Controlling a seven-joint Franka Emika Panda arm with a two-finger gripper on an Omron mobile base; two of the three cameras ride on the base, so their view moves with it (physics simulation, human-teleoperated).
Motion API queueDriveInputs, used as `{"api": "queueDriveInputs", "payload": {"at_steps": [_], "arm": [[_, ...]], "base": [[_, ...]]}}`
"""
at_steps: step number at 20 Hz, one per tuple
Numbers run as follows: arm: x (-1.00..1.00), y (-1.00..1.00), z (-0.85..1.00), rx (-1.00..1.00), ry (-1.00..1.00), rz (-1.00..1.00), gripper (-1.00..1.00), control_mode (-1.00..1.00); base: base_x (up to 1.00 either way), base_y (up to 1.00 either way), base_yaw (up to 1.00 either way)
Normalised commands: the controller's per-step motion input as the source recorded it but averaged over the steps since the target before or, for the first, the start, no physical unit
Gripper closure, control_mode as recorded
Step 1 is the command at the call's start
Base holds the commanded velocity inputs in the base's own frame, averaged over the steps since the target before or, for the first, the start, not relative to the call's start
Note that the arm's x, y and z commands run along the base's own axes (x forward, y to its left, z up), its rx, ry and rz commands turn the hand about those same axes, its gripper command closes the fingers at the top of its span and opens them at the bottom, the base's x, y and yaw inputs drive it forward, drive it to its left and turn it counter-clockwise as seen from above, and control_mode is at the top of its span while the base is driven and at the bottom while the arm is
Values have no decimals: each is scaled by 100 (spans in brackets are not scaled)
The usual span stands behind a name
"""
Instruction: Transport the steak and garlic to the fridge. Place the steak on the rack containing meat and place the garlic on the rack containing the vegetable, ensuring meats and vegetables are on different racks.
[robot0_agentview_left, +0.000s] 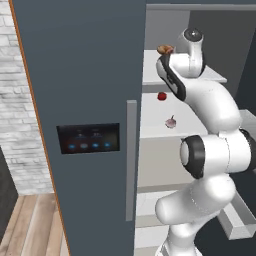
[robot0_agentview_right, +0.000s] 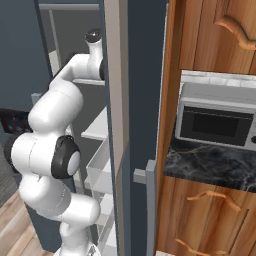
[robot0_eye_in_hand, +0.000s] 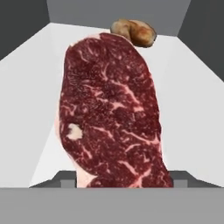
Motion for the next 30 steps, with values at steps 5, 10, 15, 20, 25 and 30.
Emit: {"api": "queueDriveInputs", "payload": {"at_steps": [5, 10, 15, 20, 25, 30], "arm": [[35, 0, -13, 0, 0, 0, -100, -100], [-8, 2, 4, 0, -2, 0, -100, -100], [-51, 20, 18, -2, -4, 0, -100, -100], [-89, 37, 2, 0, -2, -1, -100, -100], [-100, 35, 8, 0, 0, -4, -100, -100], [-100, 49, 4, 3, 0, -9, -100, -100]], "base": [[0, 0, 0], [0, 0, 0], [0, 0, 0], [0, 0, 0], [0, 0, 0], [0, 0, 0]]}}
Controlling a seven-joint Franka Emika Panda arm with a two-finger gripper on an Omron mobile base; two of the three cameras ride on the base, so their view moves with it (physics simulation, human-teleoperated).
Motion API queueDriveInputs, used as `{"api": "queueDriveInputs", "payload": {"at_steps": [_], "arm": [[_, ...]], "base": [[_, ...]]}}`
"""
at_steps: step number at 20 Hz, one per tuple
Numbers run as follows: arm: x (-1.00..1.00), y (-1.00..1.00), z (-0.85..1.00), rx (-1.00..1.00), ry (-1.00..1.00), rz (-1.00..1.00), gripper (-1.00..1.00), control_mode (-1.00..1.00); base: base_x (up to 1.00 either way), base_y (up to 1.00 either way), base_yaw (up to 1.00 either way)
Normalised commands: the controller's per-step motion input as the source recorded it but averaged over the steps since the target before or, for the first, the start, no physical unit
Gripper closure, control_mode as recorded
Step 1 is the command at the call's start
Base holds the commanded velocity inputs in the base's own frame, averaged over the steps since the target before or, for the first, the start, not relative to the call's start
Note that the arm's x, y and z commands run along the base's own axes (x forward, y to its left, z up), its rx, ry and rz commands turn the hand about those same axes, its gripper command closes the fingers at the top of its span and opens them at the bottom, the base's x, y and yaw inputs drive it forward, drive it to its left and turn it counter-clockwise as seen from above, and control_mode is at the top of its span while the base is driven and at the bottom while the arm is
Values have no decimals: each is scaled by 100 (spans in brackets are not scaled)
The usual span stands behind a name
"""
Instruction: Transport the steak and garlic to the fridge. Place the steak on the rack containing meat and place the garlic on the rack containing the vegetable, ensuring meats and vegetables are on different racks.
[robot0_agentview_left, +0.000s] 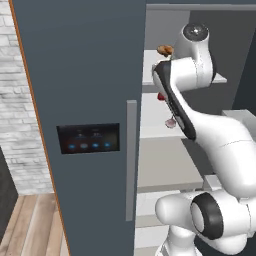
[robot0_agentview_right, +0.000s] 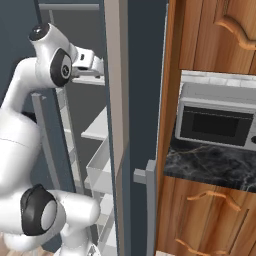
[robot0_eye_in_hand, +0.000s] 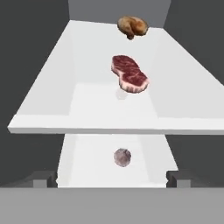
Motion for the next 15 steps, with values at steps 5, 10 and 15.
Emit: {"api": "queueDriveInputs", "payload": {"at_steps": [5, 10, 15], "arm": [[-100, 22, 20, 9, 0, -22, -100, -100], [-100, 25, 12, 9, 5, -10, -100, -100], [-100, 1, 0, 5, 27, 13, -100, -100]], "base": [[0, 0, 0], [0, 0, 0], [0, 0, 0]]}}
